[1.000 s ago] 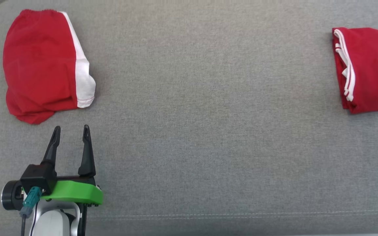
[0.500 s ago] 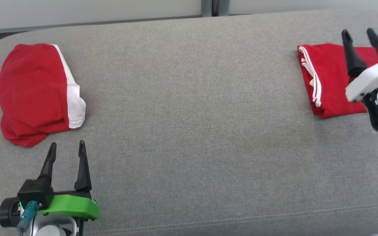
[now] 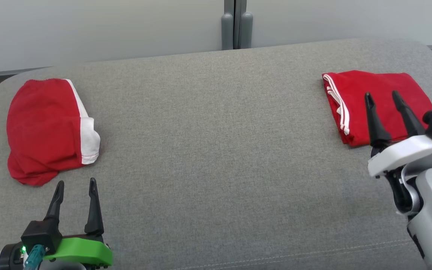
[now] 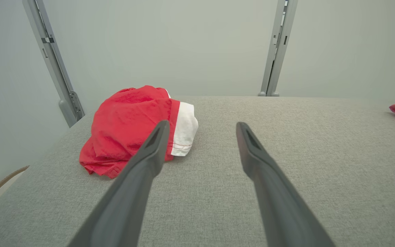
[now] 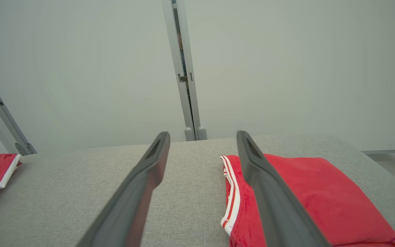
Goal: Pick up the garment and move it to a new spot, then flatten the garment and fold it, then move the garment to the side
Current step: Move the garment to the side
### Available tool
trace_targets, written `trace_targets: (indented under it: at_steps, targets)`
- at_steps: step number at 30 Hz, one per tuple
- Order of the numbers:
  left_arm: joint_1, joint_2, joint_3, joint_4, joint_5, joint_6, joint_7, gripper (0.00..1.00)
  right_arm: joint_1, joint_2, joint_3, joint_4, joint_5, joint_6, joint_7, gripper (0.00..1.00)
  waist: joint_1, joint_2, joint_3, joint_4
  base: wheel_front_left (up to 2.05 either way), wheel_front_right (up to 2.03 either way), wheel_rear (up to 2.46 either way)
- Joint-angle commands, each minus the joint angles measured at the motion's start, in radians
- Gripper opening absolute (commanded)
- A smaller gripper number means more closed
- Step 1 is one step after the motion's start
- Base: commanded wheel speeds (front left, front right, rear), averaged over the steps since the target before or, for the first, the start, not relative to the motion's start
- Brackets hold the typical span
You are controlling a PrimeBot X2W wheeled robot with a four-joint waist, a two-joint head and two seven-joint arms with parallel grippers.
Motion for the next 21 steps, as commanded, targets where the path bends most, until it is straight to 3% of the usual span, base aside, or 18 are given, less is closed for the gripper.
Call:
trace_targets:
  at_steps: [1, 21]
  targets:
    - [0.013, 0.003, 0.003, 0.000, -0.003, 0.007, -0.002, 1.00, 0.021, 0.009, -0.005, -0.012, -0.011, -0.001, -0.004, 1.00, 0.0001, 0.0000, -0.012, -0.004, 0.00, 0.00, 0.00]
    - [0.063, 0.018, 0.047, 0.043, 0.030, 0.037, -0.002, 1.00, 0.296, 0.177, -0.097, -0.143, -0.244, -0.001, -0.004, 1.00, 0.0001, 0.0000, -0.076, -0.034, 0.00, 0.00, 0.00]
